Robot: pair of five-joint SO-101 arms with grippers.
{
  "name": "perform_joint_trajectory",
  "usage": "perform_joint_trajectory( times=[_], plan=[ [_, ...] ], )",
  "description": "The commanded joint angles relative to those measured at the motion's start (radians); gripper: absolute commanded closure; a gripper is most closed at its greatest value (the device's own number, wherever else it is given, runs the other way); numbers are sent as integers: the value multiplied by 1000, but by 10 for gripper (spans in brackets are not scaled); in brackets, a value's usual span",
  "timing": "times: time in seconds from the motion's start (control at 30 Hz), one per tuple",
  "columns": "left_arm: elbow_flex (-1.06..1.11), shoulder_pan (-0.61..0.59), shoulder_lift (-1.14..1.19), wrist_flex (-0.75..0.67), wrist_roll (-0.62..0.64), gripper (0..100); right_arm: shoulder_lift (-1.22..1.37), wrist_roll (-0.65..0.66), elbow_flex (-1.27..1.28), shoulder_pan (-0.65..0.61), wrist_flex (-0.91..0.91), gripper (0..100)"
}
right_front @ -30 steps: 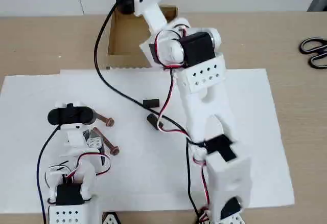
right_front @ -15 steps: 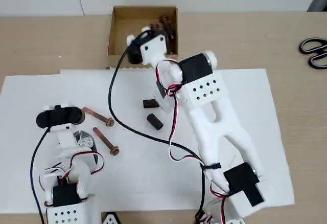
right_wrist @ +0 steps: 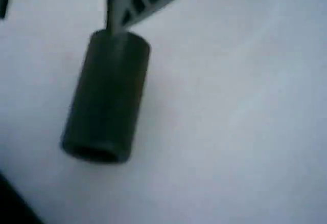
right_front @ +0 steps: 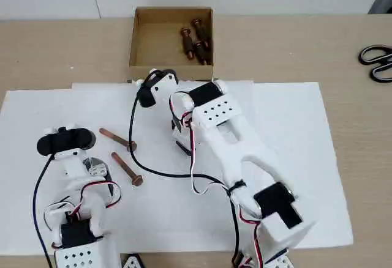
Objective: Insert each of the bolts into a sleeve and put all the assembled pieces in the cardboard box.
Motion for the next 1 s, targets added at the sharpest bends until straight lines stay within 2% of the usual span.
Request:
perform_joint_trajectory(
  times=[0.0, 0.4, 0.97],
  plan=[
    [-5, -5, -9, -20, -8, 994, 28, 20, -6, -8, -58, 868],
    [-5, -5, -9, -20, -8, 994, 58, -3, -6, -105, -71, 865],
    [-5, -5, -9, -20, -8, 994, 67, -60, 86, -104, -114, 865]
  ],
)
